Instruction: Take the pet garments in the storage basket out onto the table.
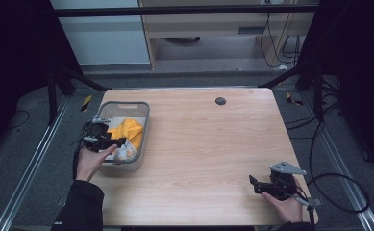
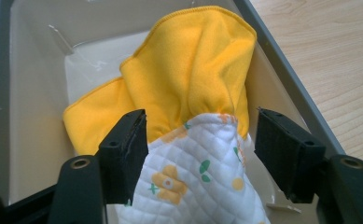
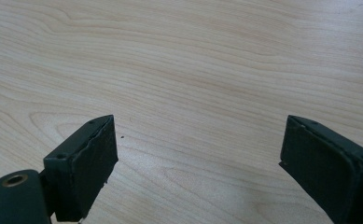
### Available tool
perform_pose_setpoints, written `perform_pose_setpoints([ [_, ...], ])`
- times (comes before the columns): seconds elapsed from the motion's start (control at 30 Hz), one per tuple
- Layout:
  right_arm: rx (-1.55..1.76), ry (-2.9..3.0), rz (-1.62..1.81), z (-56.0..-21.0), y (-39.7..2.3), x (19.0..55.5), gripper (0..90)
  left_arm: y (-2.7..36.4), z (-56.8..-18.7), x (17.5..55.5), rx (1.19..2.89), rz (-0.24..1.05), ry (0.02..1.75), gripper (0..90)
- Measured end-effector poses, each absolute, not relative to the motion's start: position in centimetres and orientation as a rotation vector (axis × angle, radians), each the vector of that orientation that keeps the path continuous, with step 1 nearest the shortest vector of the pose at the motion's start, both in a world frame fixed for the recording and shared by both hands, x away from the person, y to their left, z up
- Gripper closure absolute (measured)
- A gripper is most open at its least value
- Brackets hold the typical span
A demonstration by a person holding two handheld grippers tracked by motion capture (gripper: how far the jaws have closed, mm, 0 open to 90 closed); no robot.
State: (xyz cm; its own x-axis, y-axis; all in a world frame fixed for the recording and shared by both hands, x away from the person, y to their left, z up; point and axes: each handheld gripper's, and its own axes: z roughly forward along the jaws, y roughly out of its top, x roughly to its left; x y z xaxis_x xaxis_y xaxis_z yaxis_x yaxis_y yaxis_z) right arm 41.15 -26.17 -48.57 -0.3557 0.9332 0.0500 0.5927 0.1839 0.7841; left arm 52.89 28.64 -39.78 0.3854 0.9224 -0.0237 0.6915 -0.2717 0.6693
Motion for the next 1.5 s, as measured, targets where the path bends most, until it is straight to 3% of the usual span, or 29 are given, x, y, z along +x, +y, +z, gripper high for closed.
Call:
perform_pose_setpoints([
  [0.7, 1.422, 2.044, 1.004, -48.7, -26.0, 41.3, 10.4, 27.6, -41.7, 53.7, 2.151, 0.441, 1.393, 42.0],
  [1.5, 1.432, 2.056, 0.99, -48.8, -26.0, 41.3, 9.9, 27.2, -42.6, 53.8, 2.198, 0.42, 1.397, 75.4],
])
